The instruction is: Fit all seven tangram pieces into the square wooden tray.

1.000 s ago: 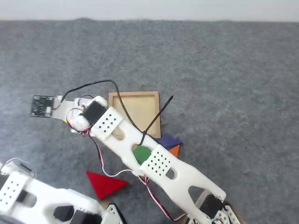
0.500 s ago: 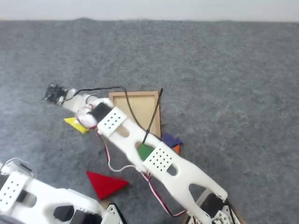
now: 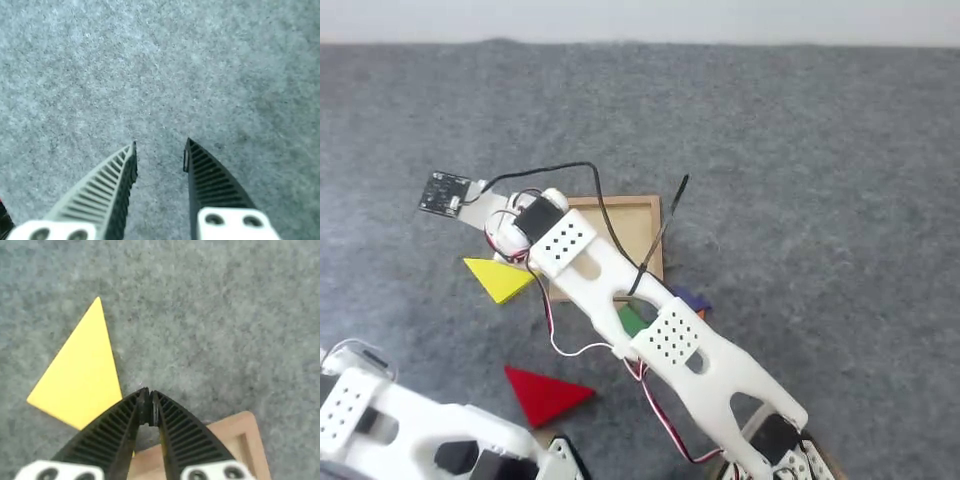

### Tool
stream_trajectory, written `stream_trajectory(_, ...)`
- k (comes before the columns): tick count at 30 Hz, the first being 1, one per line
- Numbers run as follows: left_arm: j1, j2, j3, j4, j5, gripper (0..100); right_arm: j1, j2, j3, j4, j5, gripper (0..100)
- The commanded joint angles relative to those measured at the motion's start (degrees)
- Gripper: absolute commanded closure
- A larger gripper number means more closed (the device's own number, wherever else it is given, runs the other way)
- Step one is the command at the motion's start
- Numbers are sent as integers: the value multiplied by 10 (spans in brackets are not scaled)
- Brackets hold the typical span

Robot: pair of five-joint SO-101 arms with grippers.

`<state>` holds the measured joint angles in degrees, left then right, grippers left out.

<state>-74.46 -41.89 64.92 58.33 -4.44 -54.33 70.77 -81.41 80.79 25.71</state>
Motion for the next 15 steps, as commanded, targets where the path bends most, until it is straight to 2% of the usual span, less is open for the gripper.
stream_trajectory(1,3,-17,-6,-11,-6,840,-17,-74,-56,65,12,956)
stream_trajectory(6,3,-17,-6,-11,-6,840,-65,-77,-61,178,52,777)
stream_trajectory(15,3,-17,-5,-11,-6,840,-95,-10,-62,148,51,758)
